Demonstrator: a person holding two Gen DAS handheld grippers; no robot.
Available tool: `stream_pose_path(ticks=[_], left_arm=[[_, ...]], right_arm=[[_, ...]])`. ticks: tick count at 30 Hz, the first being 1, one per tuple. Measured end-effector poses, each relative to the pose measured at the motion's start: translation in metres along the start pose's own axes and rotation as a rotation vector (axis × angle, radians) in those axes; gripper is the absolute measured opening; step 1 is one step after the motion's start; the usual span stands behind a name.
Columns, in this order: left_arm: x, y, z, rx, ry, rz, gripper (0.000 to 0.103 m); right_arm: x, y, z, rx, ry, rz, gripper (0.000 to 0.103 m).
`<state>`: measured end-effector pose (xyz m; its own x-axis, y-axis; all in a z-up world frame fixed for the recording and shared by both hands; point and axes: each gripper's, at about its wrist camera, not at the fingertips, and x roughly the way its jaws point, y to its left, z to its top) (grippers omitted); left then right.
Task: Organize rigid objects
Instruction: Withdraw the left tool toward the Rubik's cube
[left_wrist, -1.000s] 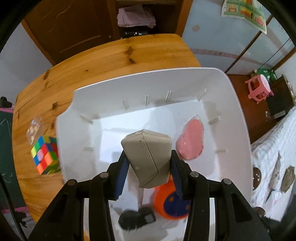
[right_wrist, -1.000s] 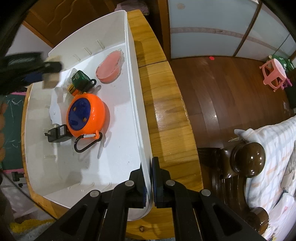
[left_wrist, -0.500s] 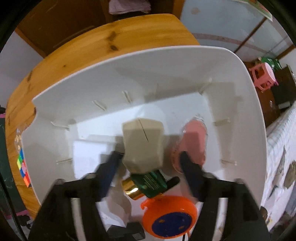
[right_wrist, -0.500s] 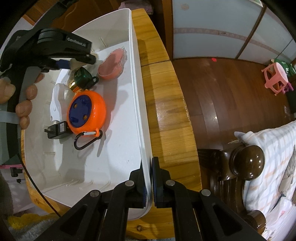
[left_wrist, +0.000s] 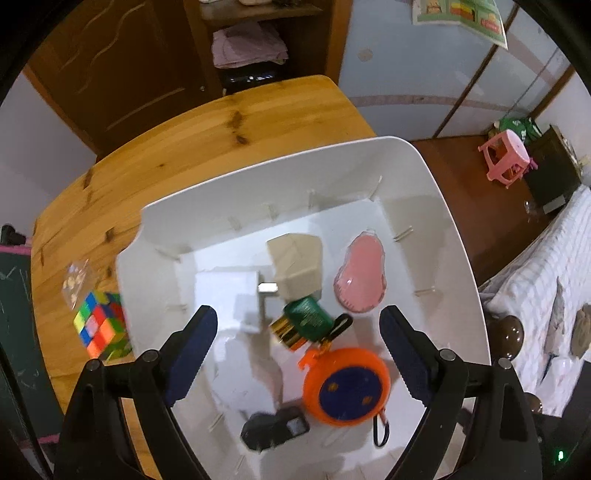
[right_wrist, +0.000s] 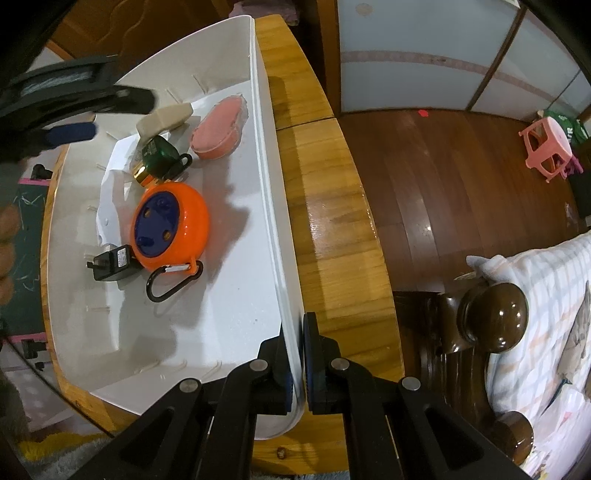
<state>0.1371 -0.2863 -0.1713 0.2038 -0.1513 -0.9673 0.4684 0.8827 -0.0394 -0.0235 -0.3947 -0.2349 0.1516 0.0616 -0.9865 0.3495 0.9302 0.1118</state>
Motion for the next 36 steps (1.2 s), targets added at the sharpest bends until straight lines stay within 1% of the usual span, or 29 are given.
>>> stream_pose_path(ticks=[5, 10, 15, 19, 26, 29, 36], left_arm=[[-0.011, 0.013, -0.002, -0.043, -0.016, -0.004, 0.091], [-0.034, 0.026, -0.016, -0.061, -0.034, 0.004, 0.091], [-0.058, 0.038, -0.027, -0.069, -0.059, 0.025, 0.091], [-0.077, 0.056, -0.036, -0.084, -0.073, 0.038, 0.091], [-0.107, 0.099, -0.049, -0.125, -0.092, 0.085, 0.091], [-0.123, 0.125, -0.05, -0.159, -0.119, 0.122, 0.091], [-0.155, 0.178, -0.035, -0.249, -0.201, 0.169, 0.091]], right_arm=[[0.0, 0.0, -0.001, 0.006, -0.004, -0.006, 0.004], [0.0, -0.001, 0.0, 0.023, -0.004, -0.001, 0.004], [0.001, 0.001, -0.001, 0.017, -0.001, -0.016, 0.004], [0.001, 0.002, -0.002, 0.015, 0.003, -0.024, 0.004], [0.003, 0.003, -0.002, 0.02, 0.009, -0.036, 0.004], [0.003, 0.003, -0.002, 0.027, 0.013, -0.037, 0.004], [0.003, 0.003, 0.0, 0.044, 0.021, -0.043, 0.005]])
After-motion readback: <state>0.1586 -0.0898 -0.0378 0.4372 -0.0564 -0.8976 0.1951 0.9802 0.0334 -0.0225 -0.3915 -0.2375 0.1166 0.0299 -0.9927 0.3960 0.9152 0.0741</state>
